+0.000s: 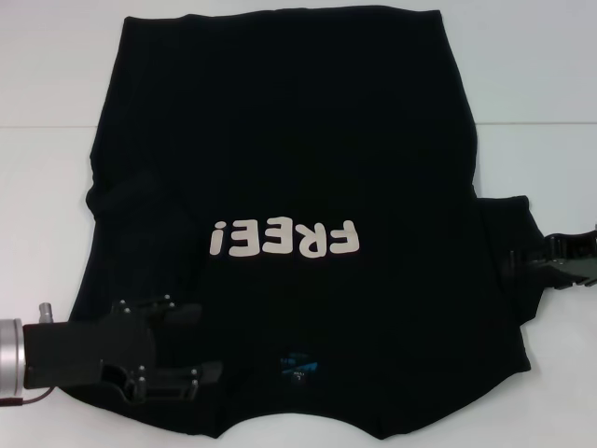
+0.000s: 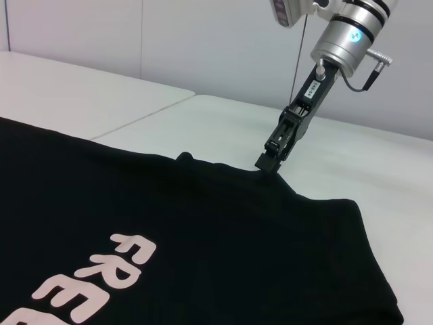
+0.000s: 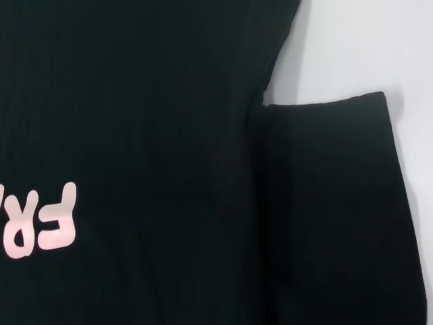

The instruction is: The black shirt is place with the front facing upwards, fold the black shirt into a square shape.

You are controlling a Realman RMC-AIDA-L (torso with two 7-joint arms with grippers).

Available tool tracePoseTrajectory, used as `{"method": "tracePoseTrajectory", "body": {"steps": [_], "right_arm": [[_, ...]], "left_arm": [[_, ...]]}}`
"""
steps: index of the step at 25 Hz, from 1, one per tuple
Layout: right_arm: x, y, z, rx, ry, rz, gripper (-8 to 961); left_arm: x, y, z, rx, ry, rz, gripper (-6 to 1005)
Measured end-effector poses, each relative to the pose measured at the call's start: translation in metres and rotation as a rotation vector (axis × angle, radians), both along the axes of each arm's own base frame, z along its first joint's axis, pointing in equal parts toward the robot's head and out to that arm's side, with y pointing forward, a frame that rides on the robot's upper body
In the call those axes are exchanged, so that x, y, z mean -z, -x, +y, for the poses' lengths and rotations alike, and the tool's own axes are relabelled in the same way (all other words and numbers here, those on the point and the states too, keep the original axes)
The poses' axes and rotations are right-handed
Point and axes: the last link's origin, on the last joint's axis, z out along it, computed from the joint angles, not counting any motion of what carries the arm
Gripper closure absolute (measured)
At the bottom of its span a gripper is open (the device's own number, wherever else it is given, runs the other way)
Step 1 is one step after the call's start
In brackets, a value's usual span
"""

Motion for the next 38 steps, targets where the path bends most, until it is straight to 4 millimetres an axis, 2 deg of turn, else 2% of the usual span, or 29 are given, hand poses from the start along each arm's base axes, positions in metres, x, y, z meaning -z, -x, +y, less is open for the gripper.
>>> {"method": "tracePoseTrajectory", "body": {"steps": [5, 16, 21, 32, 38], "right_arm": [[0.001, 0.002, 0.002, -0.002, 0.002, -0.016, 22], [0.005, 0.007, 0.006, -0.026, 0.017, -0.066, 169], [0.004, 0.008, 0.007, -0.029, 0.016, -0.070, 413], [0.004, 0.010, 0.008, -0.038, 0.023, -0.078, 859], [0.002, 0.012, 0.010, -0.047, 0.016, -0.081, 944]], "left_arm": [[0.000, 0.000, 0.000, 0.000, -0.001, 0.002, 178], [0.000, 0.001, -0.001, -0.005, 0.000, 0.000, 177], [0.001, 0.001, -0.001, -0.006, 0.001, -0.001, 177], [0.001, 0.002, -0.002, -0.009, 0.001, -0.003, 177], [0.000, 0.003, -0.002, -0.012, -0.002, -0.004, 177]]}}
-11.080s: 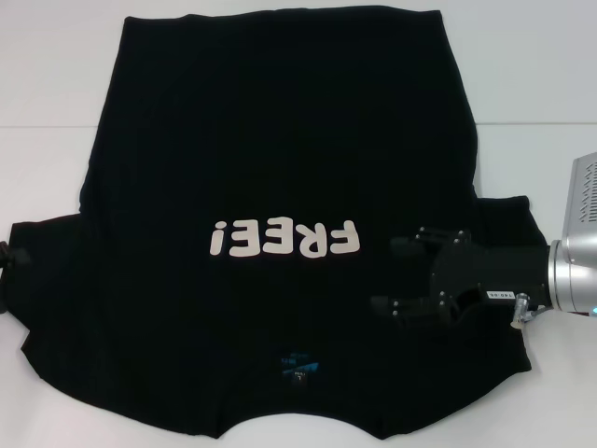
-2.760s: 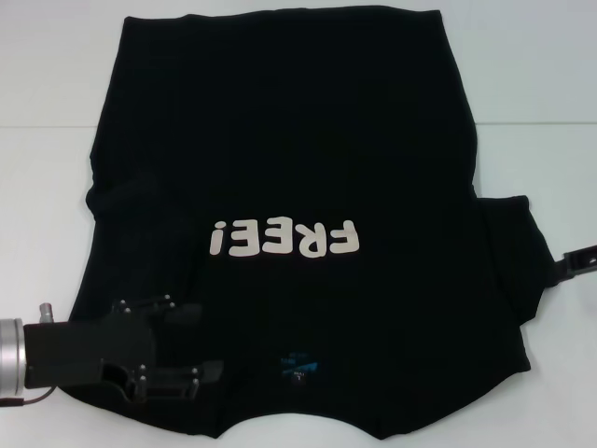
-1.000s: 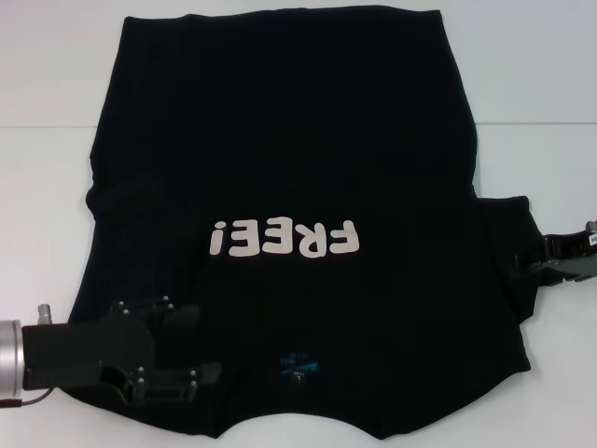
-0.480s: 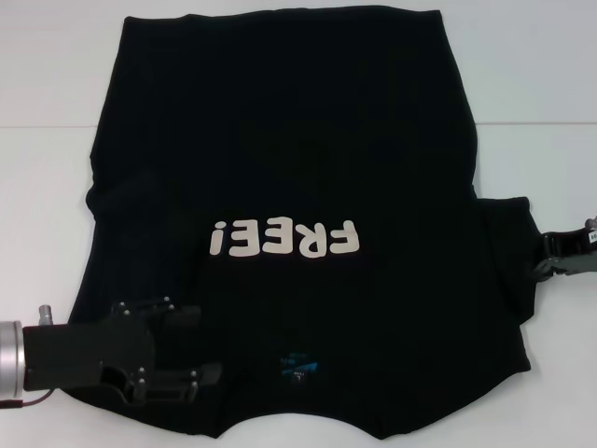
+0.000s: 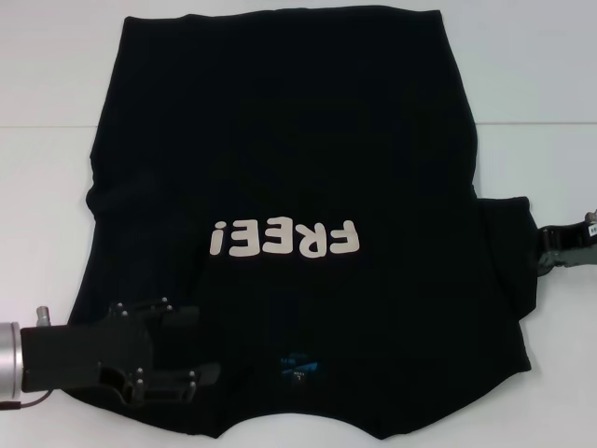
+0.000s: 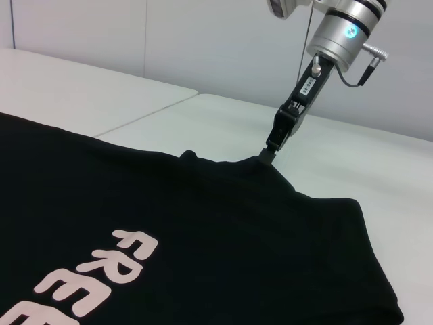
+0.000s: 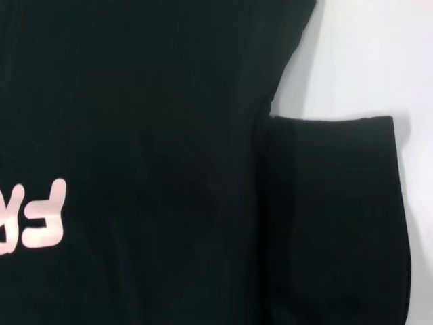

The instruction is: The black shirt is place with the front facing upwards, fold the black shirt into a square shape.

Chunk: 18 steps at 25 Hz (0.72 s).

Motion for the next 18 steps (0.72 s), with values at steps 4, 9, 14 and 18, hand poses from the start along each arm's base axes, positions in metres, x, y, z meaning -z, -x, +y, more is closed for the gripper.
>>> {"method": "tracePoseTrajectory", "body": {"steps": [4, 9, 14, 18], "right_arm": [[-0.008, 0.003, 0.002, -0.014, -0.018, -0.007, 943], [-0.019, 0.004, 0.001, -0.021, -0.039, -0.007, 943], [-0.037, 0.006, 0.000, -0.031, -0.074, -0.006, 943], [-0.045, 0.010, 0.000, -0.047, -0.093, 0.004, 944]], "left_arm": [[0.000, 0.000, 0.000, -0.003, -0.002, -0.001, 176], [0.000, 0.000, 0.000, -0.006, -0.001, -0.002, 180], [-0.002, 0.002, 0.000, -0.010, -0.004, 0.001, 181], [-0.002, 0.002, 0.001, -0.013, -0.008, 0.005, 181]]}}
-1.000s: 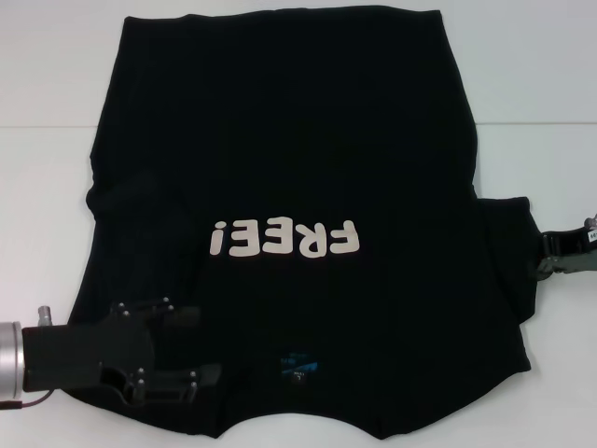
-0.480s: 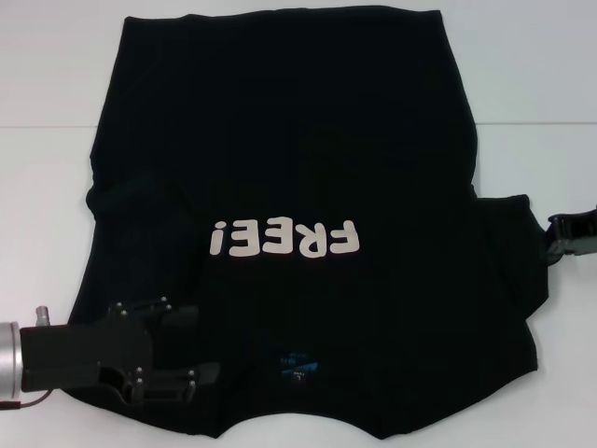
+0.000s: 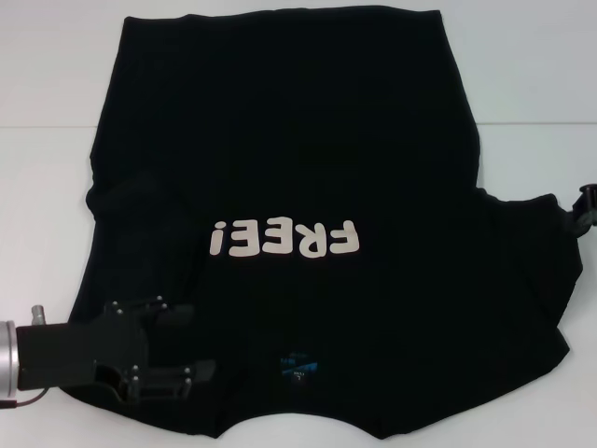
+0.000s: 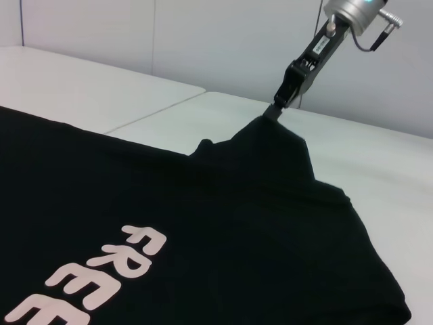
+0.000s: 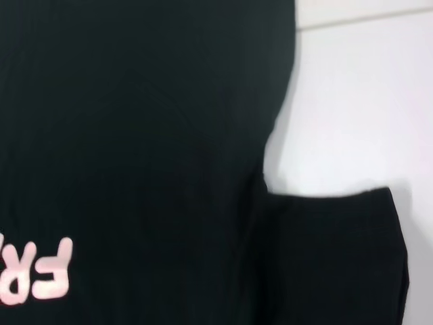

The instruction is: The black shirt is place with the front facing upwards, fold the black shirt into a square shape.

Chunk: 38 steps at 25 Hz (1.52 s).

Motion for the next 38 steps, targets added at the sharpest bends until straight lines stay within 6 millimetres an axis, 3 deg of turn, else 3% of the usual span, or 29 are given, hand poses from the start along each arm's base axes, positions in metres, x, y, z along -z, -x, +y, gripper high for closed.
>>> {"method": "tracePoseTrajectory", "body": {"steps": [11, 21, 29, 35, 38], "right_arm": [[0.000, 0.025, 0.008, -0.107, 0.027, -0.003, 943], [0.043, 0.072, 0.013, -0.259, 0.194, -0.090, 944], [0.069, 0.093, 0.009, -0.344, 0.279, -0.131, 944], [0.076, 0.099, 0.004, -0.400, 0.284, -0.018, 922], [0.076, 0.100, 0.000, -0.448, 0.273, 0.101, 810]], "left_arm": [[0.000, 0.001, 0.000, -0.007, -0.002, -0.001, 182], [-0.001, 0.003, -0.002, -0.017, -0.002, -0.002, 181], [-0.001, 0.003, -0.002, -0.023, -0.006, -0.007, 182], [-0.002, 0.004, -0.003, -0.034, -0.010, -0.015, 182], [-0.001, 0.004, -0.003, -0.050, -0.005, -0.026, 181]]}}
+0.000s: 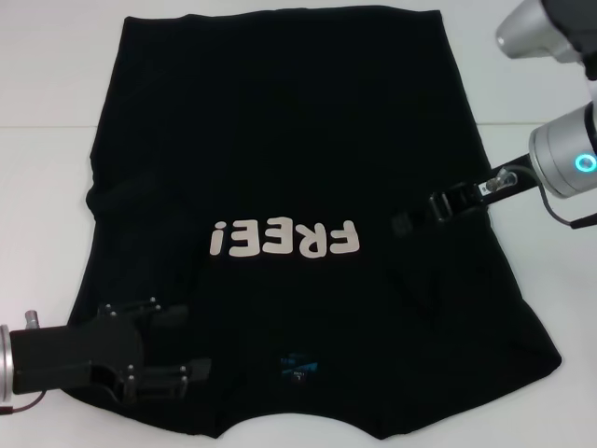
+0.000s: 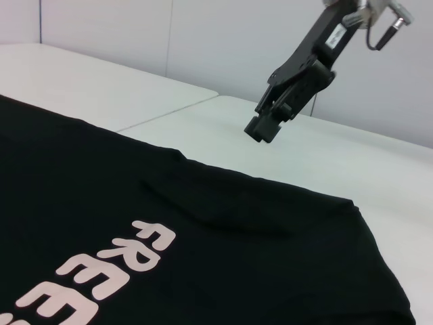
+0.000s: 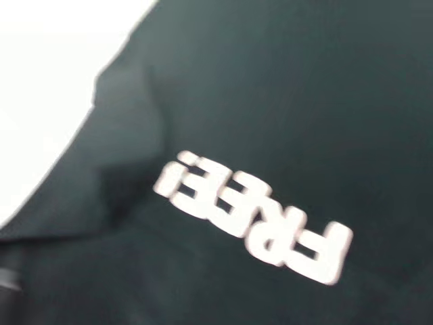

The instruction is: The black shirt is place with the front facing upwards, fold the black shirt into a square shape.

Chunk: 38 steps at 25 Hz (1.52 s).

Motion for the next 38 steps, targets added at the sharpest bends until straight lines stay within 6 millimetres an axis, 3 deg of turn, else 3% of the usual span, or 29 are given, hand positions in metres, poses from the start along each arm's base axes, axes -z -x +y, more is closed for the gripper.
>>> {"method": "tracePoseTrajectory", "body": {"steps": [4, 9, 16, 24, 27, 33, 38], "right_arm": [[-0.002, -0.012, -0.003, -0.006, -0.004, 0.125, 666], [-0.002, -0.038, -0.010, -0.045, -0.022, 0.146, 512], [0.029, -0.069, -0.038, -0.305, -0.001, 0.151, 266], [0.044, -0.089, -0.067, -0.622, -0.121, 0.261, 250], [0.046, -0.095, -0.069, -0.663, -0.140, 0.238, 210], [0.048, -0.101, -0.068, -0.686, -0.149, 0.196, 21], [0.049, -0.102, -0.070, -0.703, -0.145, 0.183, 22]], "left_arm": [[0.000, 0.001, 0.000, -0.013, 0.000, -0.009, 181], [-0.006, 0.001, 0.003, -0.092, -0.006, -0.068, 182], [-0.029, -0.007, 0.015, -0.361, 0.131, -0.224, 182], [-0.064, -0.003, 0.028, -0.720, 0.228, -0.358, 186], [-0.076, 0.006, 0.029, -0.854, 0.243, -0.360, 186], [-0.092, 0.031, 0.021, -1.130, 0.268, -0.297, 186], [-0.097, 0.041, 0.016, -1.238, 0.271, -0.221, 185]]}}
